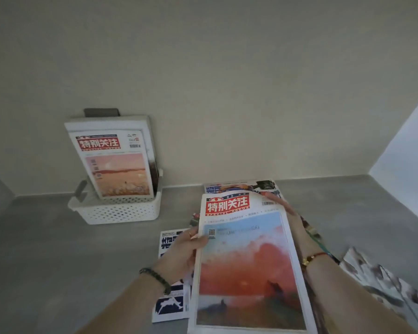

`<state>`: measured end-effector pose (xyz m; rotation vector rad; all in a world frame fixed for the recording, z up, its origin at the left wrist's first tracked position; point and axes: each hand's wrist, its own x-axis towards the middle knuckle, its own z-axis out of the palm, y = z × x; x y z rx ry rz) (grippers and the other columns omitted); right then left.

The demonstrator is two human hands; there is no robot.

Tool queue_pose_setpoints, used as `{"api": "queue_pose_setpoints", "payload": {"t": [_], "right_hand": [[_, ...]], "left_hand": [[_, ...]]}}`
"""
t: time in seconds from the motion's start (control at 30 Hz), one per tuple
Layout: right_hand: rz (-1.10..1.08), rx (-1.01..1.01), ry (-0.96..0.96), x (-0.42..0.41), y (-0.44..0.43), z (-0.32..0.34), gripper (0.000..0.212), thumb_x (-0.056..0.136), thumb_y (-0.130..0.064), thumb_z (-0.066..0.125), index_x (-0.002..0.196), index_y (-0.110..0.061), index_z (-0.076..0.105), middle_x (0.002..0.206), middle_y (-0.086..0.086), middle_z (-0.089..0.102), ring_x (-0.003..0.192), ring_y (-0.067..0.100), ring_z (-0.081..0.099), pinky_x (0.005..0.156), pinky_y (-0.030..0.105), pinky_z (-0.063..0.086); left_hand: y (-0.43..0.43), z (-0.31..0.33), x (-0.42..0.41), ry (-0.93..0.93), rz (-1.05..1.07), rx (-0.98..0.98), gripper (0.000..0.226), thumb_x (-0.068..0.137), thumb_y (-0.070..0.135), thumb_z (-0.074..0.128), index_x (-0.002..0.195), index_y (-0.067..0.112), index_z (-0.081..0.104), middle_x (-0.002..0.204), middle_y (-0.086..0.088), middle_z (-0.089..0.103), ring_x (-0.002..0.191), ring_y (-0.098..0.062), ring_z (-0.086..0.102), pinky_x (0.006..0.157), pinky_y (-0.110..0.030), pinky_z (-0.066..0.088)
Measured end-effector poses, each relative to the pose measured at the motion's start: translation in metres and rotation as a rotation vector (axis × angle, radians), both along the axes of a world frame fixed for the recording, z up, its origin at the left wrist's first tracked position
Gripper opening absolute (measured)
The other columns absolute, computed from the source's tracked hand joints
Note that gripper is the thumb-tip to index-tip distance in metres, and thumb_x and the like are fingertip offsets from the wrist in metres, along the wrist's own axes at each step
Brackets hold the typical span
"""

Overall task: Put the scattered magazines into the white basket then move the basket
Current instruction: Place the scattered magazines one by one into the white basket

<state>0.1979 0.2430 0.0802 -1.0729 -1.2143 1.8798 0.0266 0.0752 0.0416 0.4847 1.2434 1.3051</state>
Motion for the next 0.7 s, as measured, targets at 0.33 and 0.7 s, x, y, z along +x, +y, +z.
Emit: {"api": "queue_pose_setpoints", "payload": {"t": [0.33, 0.7], "right_hand": [[0.332, 0.088, -0.081, -0.124, -0.05, 0.019, 0.028, 0.095, -0.025, 0.042, 0.114, -0.014, 0.058, 0.103, 0.011, 0.068, 0.089, 0.027, 0.064, 0.07, 0.036, 0.052], [0.132, 0.64, -0.117, -0.295, -0.062, 0.059, 0.032, 0.081, 0.002, 0.058, 0.072, -0.028, 0.063, 0.085, 0.001, 0.068, 0.086, 0.025, 0.067, 0.082, 0.046, 0.054]], "left_hand": [[-0.039, 0.056, -0.138, 0.222, 0.43, 0.269, 0.029, 0.086, 0.004, 0.051, 0.094, 0.026, 0.069, 0.101, 0.004, 0.073, 0.095, -0.019, 0.068, 0.072, -0.034, 0.057], [-0.054, 0.11, -0.289, 0.67, 0.708, 0.292, 0.02, 0.09, 0.014, 0.052, 0.103, 0.021, 0.065, 0.092, 0.01, 0.069, 0.074, 0.0, 0.068, 0.061, -0.014, 0.054]]}}
